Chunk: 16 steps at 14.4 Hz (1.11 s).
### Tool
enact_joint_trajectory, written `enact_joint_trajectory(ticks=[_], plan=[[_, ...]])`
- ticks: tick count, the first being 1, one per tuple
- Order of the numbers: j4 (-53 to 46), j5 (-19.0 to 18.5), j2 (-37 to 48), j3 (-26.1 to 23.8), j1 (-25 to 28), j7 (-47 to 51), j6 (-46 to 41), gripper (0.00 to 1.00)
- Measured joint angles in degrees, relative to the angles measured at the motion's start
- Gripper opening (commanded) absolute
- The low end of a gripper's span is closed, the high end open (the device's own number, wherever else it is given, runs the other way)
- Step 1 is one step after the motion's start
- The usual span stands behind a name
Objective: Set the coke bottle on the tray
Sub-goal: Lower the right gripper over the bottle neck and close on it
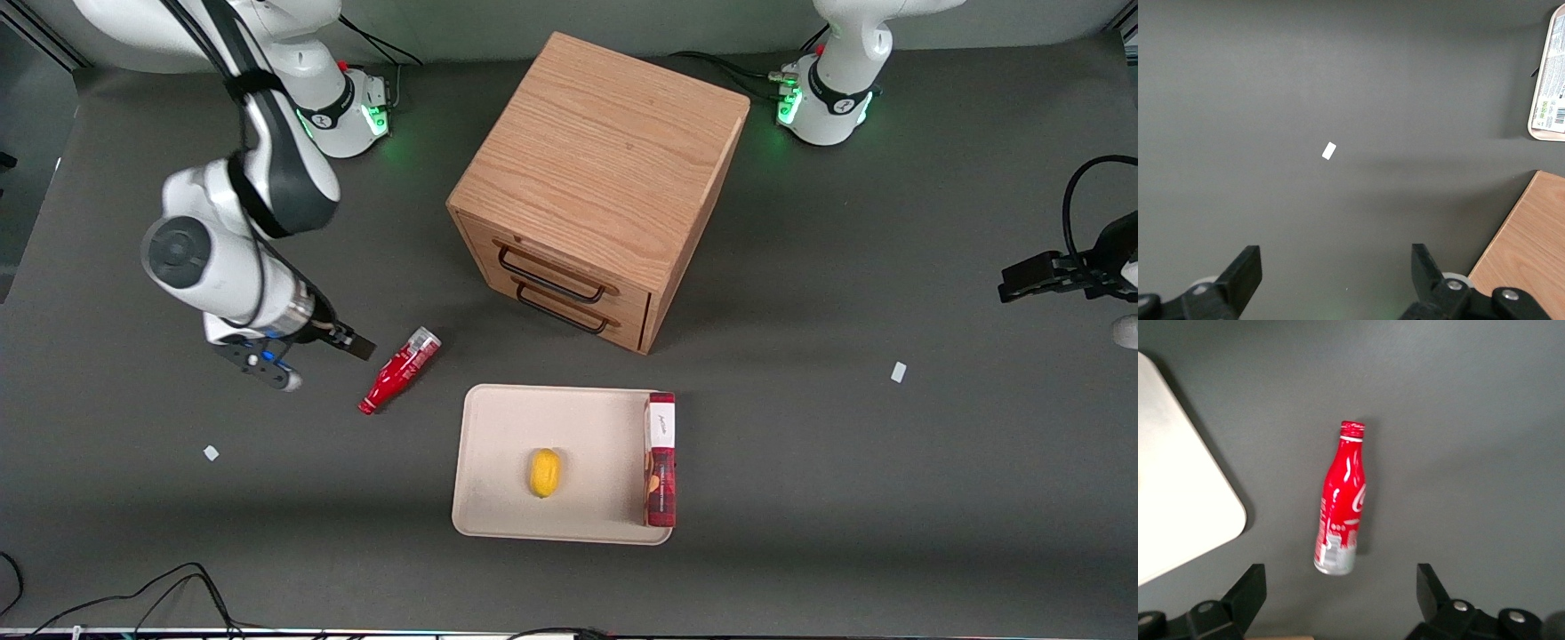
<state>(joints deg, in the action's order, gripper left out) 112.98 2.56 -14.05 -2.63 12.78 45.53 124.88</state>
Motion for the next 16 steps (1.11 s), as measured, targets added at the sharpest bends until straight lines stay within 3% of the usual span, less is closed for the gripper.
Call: enact_joint_trajectory(ticks=[3, 13, 14, 15, 16], plan=[[3.21, 0.00, -4.56, -0.06, -0.05, 2.68, 8.01, 1.00], [4.35, 0.00, -14.84, -0.19, 0.79, 6.46, 20.24, 1.00], [4.42, 0.00, -15.16, -0.20, 0.95, 6.62, 20.50, 0.98], [4.49, 0.00, -15.29, -0.20, 1.07, 6.73, 20.73, 0.90], [4.59, 0.00, -15.35, -0.20, 1.13, 6.81, 21.28, 0.74]])
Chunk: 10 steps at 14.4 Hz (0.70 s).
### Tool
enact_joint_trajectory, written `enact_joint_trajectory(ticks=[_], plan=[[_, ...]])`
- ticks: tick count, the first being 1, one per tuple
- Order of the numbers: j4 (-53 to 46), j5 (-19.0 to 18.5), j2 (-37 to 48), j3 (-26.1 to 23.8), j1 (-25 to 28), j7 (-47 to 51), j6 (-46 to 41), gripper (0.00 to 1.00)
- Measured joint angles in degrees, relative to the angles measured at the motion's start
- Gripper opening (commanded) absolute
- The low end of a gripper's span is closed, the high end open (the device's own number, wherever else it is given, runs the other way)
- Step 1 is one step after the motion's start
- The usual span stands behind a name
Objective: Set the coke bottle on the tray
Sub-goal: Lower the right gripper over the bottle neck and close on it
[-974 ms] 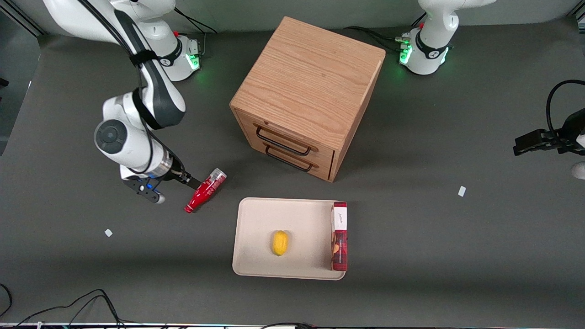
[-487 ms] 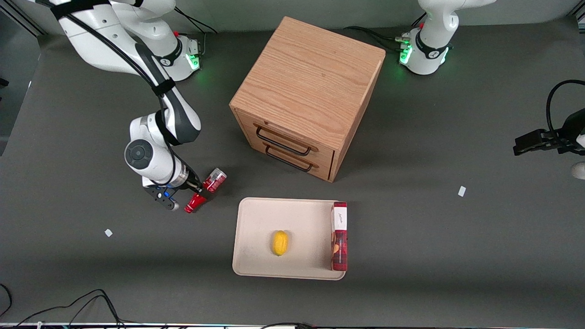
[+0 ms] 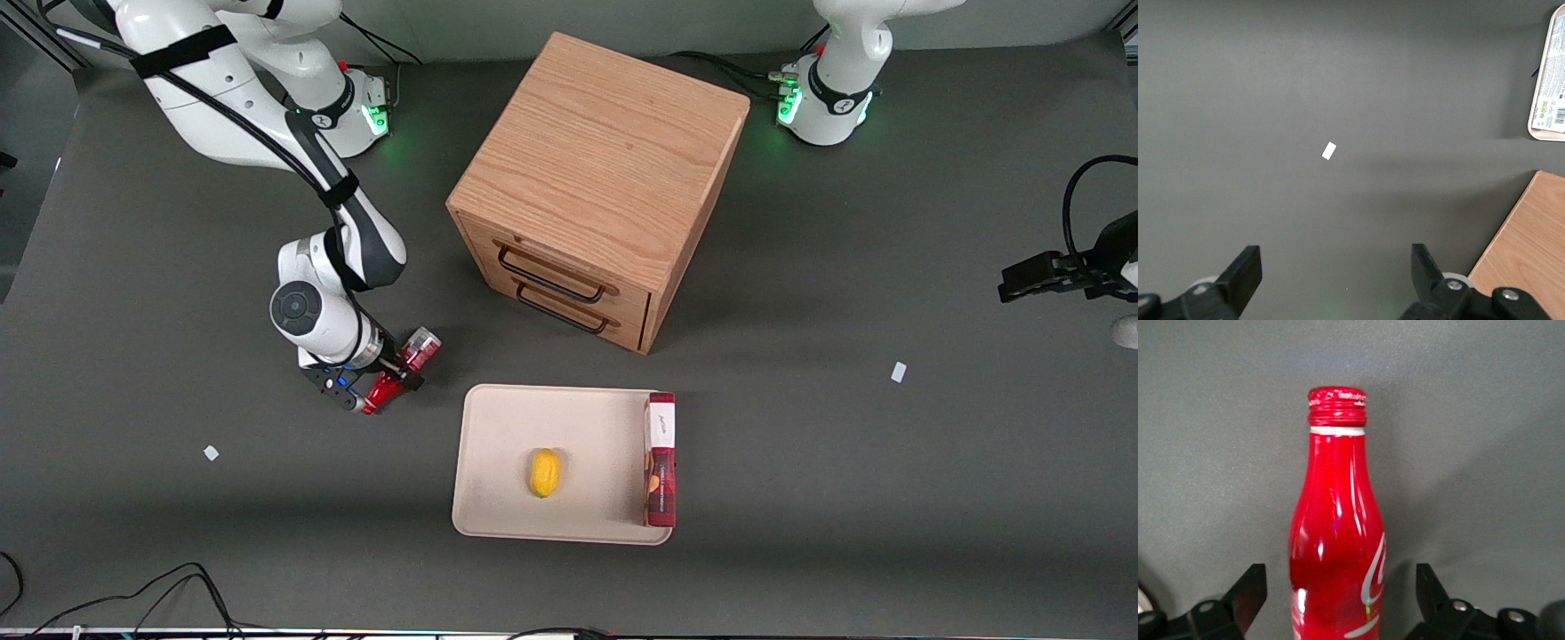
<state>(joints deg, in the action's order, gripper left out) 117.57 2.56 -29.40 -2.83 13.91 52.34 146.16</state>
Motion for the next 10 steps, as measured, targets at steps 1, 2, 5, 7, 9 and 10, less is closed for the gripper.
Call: enact_joint_trajectory(ticks=[1, 2, 5, 7, 9, 10], plan=[[0.10, 0.00, -0.10, 0.00, 0.05, 0.02, 0.35, 0.56], [0.15, 0.00, -0.22, 0.00, 0.13, 0.03, 0.58, 0.42], [0.16, 0.00, -0.62, 0.00, 0.36, 0.13, 1.17, 0.12], [0.11, 0.00, -0.60, 0.00, 0.38, 0.13, 1.21, 0.06], [-0.14, -0.02, -0.53, 0.00, 0.38, 0.06, 1.28, 0.04], [-0.36, -0.07, -0.21, -0.01, 0.39, -0.16, 1.16, 0.04]])
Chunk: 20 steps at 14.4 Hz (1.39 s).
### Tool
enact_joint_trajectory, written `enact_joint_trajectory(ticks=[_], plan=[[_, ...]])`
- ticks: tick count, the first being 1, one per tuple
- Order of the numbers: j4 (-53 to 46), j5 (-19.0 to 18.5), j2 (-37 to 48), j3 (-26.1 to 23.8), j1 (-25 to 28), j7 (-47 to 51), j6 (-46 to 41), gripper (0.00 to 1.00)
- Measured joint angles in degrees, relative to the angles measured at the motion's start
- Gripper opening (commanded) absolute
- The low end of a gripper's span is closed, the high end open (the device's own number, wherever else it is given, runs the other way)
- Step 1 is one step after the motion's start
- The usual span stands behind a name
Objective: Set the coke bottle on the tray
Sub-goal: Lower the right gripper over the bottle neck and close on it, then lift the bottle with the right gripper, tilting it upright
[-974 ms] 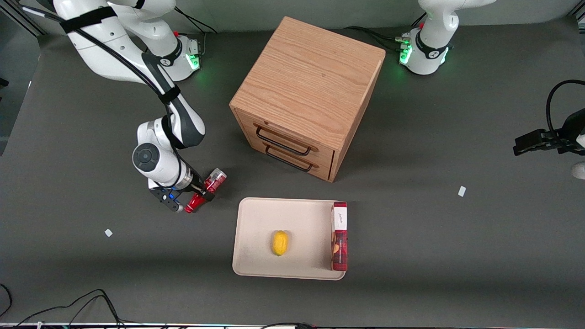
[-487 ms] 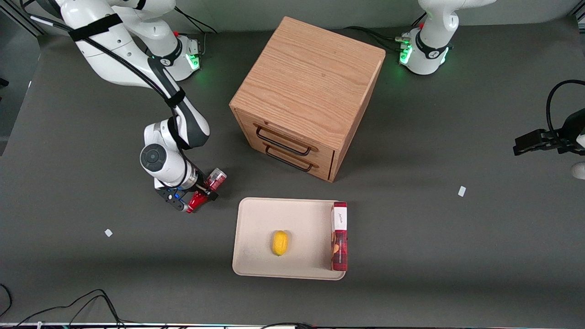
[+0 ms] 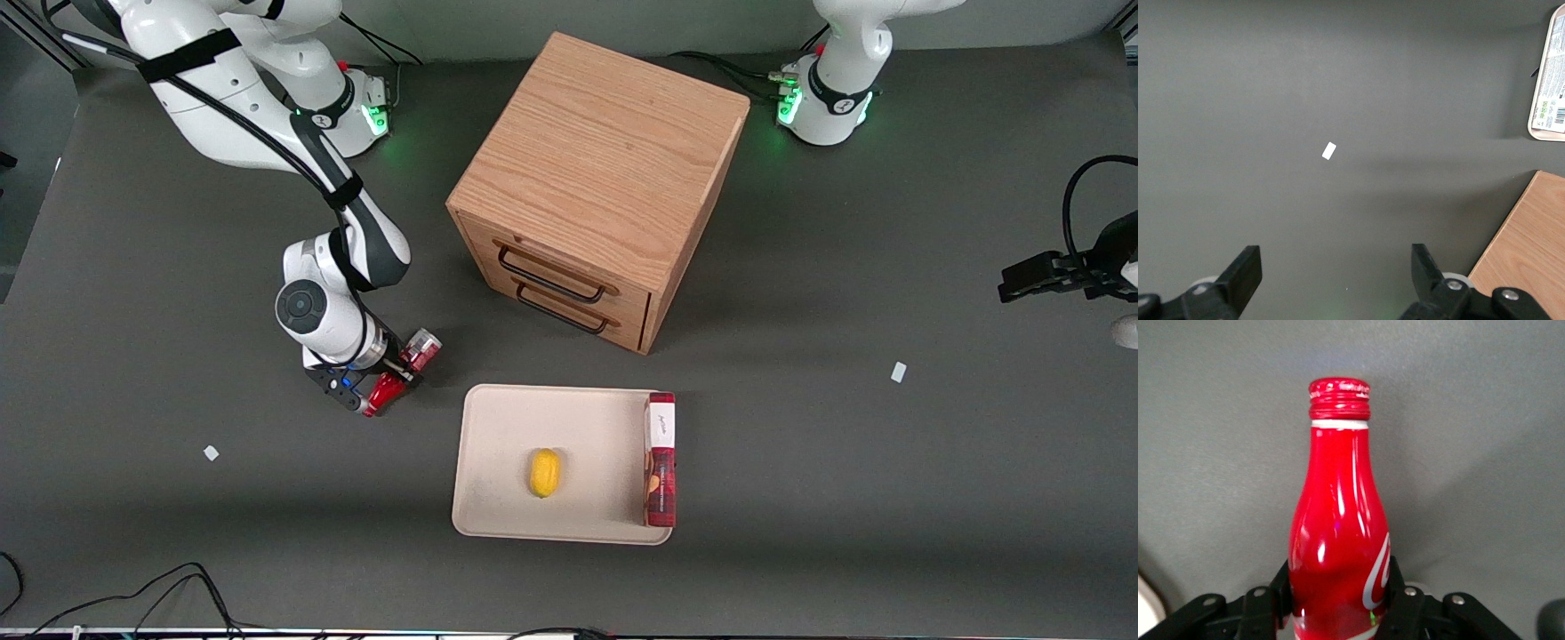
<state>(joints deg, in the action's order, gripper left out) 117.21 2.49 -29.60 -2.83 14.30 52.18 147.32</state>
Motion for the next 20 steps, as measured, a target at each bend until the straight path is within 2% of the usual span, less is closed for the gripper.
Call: enact_joint_trajectory(ticks=[3, 8, 11, 13, 18, 20], plan=[[-2.07, -0.21, 3.05, 0.01, -0.10, -2.52, -5.07, 0.04], [-13.54, -0.72, 9.43, 0.57, -0.98, -13.25, -25.62, 0.04], [-23.36, -4.44, 9.96, 0.38, -1.08, -17.14, -36.02, 0.05], [-29.71, -6.21, 9.57, 0.06, -0.66, -20.39, -41.25, 0.12], [-44.23, -6.42, 2.58, -3.02, -0.10, -30.07, -43.20, 0.13], [-49.83, -6.46, -3.02, -5.18, 0.34, -30.55, -41.33, 0.19]])
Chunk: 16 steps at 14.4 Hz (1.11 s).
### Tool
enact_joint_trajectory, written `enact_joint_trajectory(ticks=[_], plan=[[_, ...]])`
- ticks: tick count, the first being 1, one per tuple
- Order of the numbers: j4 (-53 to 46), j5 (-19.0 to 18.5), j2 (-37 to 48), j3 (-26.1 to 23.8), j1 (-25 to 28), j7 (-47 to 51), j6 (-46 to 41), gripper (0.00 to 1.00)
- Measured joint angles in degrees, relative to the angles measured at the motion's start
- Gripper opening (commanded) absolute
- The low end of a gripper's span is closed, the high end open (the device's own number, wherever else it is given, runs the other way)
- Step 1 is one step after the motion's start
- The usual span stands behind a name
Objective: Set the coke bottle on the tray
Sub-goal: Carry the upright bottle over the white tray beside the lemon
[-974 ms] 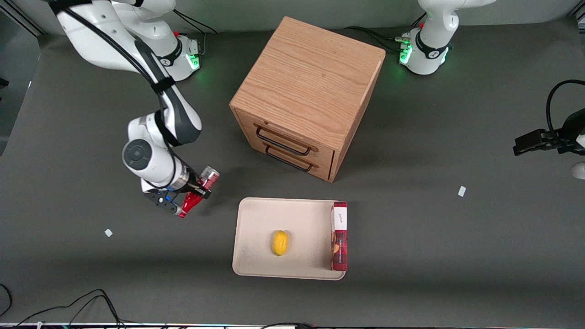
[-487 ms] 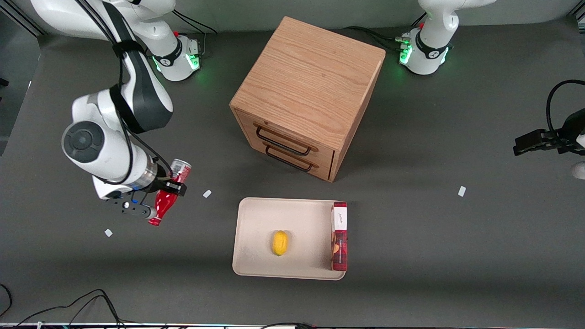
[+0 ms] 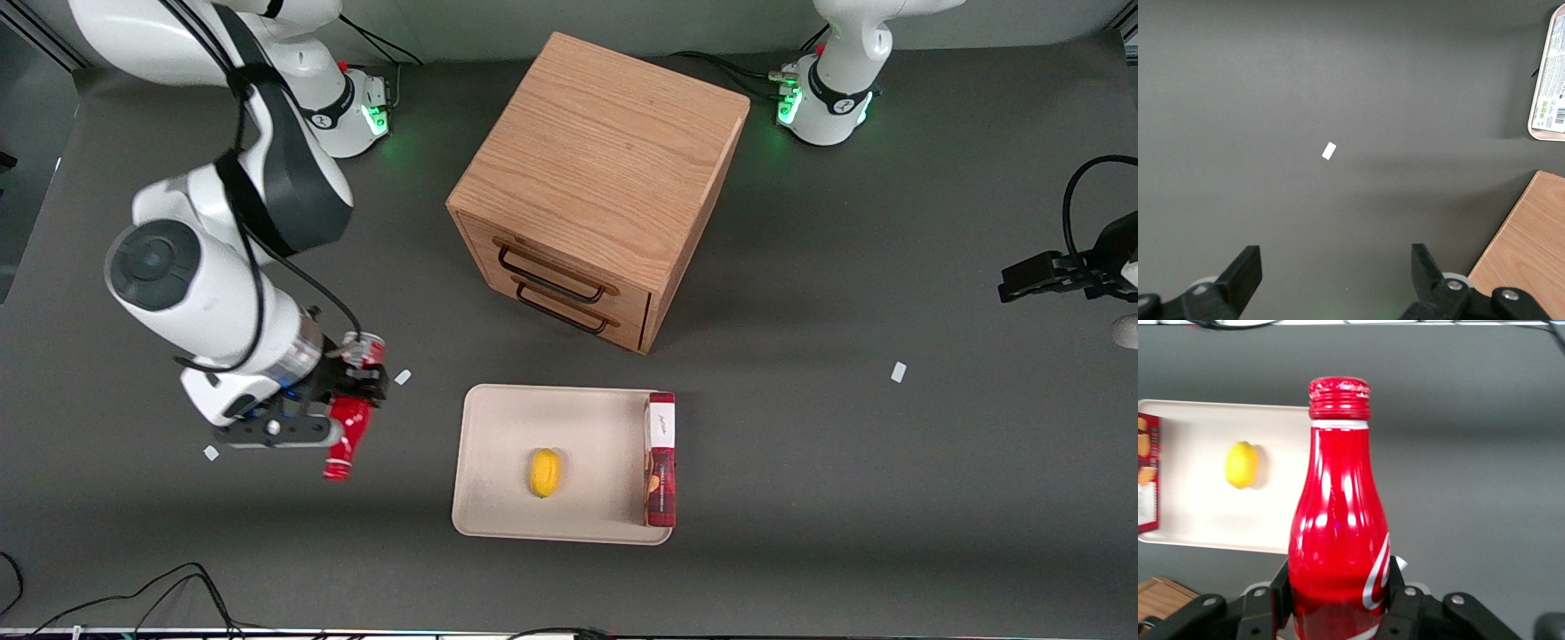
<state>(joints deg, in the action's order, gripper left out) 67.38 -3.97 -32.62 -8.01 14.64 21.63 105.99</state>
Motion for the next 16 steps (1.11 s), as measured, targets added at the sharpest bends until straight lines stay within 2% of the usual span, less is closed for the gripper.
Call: enact_joint_trajectory(ticks=[4, 7, 9, 12, 16], plan=[[-3.87, -0.61, -10.54, -0.75, 2.07, -1.58, 11.89, 0.24], [-4.45, -0.66, -16.45, -0.73, 2.20, -2.69, 16.81, 0.25], [-4.62, -0.66, -19.38, -0.72, 2.17, -2.69, 18.24, 0.35], [-4.54, -0.66, -22.77, -0.73, 2.23, -2.69, 21.21, 0.37], [-4.41, -0.66, -25.62, -0.75, 2.57, -2.55, 24.69, 0.51]])
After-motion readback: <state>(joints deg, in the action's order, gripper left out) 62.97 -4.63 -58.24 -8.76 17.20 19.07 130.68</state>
